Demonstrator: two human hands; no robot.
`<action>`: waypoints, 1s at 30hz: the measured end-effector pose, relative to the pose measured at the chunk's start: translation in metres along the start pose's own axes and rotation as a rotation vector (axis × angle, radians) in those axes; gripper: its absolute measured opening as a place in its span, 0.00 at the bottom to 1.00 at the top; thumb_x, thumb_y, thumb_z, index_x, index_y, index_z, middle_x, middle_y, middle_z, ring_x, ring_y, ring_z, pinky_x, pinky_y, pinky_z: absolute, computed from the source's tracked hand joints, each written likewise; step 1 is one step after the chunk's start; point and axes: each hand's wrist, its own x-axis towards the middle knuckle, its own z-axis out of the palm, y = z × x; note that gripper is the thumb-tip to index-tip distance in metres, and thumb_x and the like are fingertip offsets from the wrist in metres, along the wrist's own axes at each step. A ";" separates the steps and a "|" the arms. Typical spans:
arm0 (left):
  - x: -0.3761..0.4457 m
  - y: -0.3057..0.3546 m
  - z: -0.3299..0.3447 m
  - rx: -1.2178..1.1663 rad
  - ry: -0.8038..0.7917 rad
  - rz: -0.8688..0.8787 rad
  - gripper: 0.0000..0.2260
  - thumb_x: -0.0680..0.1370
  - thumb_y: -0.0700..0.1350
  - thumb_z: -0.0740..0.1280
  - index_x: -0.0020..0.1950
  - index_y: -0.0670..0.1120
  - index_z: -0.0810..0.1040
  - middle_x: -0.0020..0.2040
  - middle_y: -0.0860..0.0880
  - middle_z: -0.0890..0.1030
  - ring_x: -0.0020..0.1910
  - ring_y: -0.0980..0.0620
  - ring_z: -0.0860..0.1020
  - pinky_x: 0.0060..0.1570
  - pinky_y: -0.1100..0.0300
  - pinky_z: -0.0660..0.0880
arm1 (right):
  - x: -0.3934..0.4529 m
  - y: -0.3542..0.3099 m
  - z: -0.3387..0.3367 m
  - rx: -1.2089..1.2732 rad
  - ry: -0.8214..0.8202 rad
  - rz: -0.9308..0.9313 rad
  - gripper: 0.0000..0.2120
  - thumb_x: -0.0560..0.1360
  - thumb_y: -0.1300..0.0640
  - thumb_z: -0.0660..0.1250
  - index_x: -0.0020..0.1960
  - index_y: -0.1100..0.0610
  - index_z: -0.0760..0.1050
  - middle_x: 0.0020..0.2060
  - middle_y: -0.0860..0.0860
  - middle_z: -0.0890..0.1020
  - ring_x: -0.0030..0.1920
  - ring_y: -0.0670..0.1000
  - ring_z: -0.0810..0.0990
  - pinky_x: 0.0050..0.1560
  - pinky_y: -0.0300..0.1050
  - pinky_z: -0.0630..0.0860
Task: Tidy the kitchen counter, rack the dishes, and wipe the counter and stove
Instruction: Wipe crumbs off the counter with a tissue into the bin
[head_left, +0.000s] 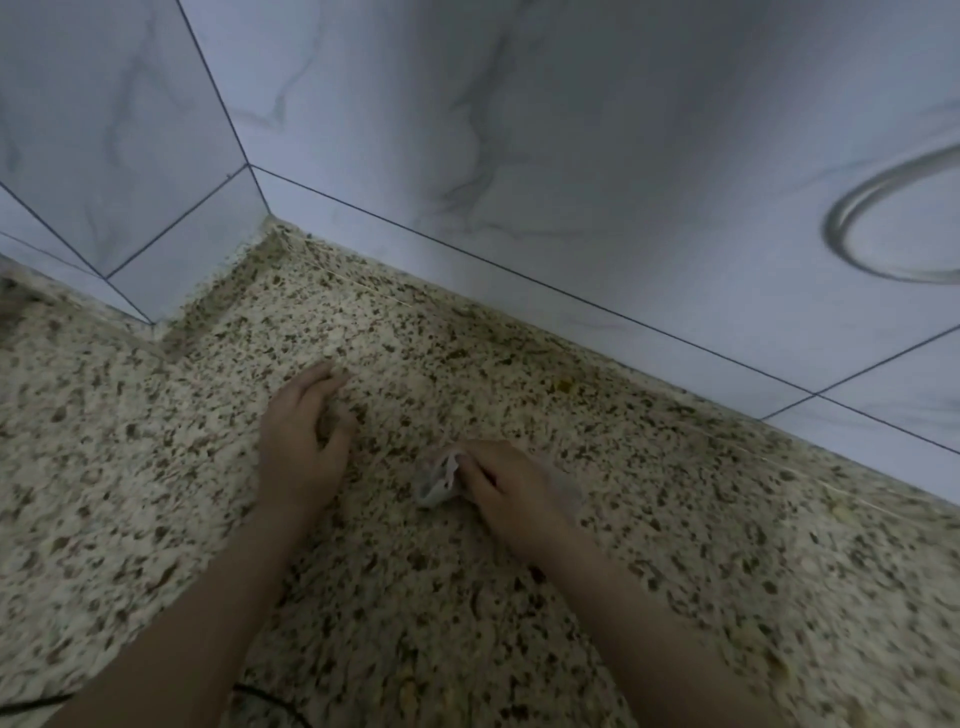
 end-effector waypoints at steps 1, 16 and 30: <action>-0.002 0.003 -0.001 -0.006 0.003 -0.005 0.20 0.75 0.48 0.62 0.64 0.41 0.76 0.68 0.44 0.73 0.68 0.45 0.68 0.68 0.47 0.64 | -0.010 -0.003 0.001 0.001 -0.016 -0.007 0.15 0.81 0.50 0.51 0.39 0.51 0.70 0.35 0.46 0.75 0.38 0.45 0.73 0.40 0.42 0.70; -0.144 0.027 -0.076 -0.236 0.279 -0.276 0.15 0.80 0.34 0.59 0.66 0.38 0.72 0.67 0.40 0.67 0.62 0.62 0.68 0.59 0.77 0.64 | -0.155 -0.001 -0.013 0.212 -0.160 0.193 0.19 0.81 0.52 0.55 0.32 0.50 0.66 0.30 0.44 0.71 0.32 0.44 0.68 0.36 0.40 0.63; -0.236 0.000 -0.123 -0.284 0.487 -0.335 0.13 0.80 0.37 0.60 0.64 0.42 0.74 0.70 0.45 0.68 0.70 0.51 0.64 0.63 0.77 0.58 | -0.052 -0.066 -0.009 0.487 0.112 0.378 0.12 0.82 0.55 0.57 0.45 0.61 0.74 0.51 0.65 0.77 0.54 0.63 0.76 0.64 0.66 0.67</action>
